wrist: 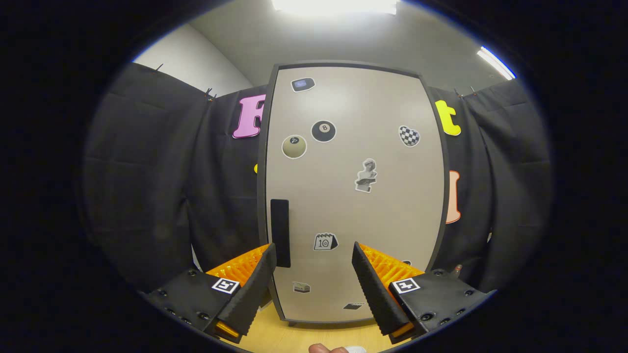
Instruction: Open the shoe cabinet door, grab the shoes and put them into the shoe cabinet, then close the shoe cabinet door.
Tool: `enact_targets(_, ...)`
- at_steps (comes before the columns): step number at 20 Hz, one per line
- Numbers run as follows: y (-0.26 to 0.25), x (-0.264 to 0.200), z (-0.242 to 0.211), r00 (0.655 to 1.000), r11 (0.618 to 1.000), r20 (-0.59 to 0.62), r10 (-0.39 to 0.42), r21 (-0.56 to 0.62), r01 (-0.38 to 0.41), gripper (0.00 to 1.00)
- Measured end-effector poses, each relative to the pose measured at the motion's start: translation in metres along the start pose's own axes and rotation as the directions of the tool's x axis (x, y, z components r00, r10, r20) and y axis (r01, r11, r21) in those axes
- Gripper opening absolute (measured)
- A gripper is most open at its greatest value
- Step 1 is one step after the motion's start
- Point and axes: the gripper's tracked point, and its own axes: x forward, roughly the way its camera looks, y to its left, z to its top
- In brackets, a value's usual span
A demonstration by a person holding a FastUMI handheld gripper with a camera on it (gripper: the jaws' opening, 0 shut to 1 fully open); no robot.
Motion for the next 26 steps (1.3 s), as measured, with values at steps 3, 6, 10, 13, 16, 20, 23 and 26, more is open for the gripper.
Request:
enact_targets(3,0.011,0.028,0.003,1.000,1.000,0.006,0.008,0.019,-0.008,0.97)
enact_targets(6,0.024,0.051,-0.001,1.000,1.000,-0.003,0.024,0.003,-0.024,0.97)
enact_targets(10,0.033,0.075,-0.015,0.999,1.000,-0.042,0.026,-0.012,-0.026,0.97)
enact_targets(13,0.041,0.087,-0.024,0.997,0.999,-0.066,0.026,-0.029,-0.028,0.97)
enact_targets(16,0.048,0.094,-0.028,0.996,0.998,-0.083,0.036,-0.039,-0.039,0.97)
enact_targets(20,0.047,0.100,-0.035,0.993,0.999,-0.116,0.017,-0.030,-0.021,0.77)
enact_targets(23,0.046,0.106,-0.040,0.989,1.000,-0.144,0.018,-0.006,-0.020,0.60)
enact_targets(26,0.051,0.102,-0.043,0.983,0.999,-0.182,0.029,0.034,-0.023,0.44)
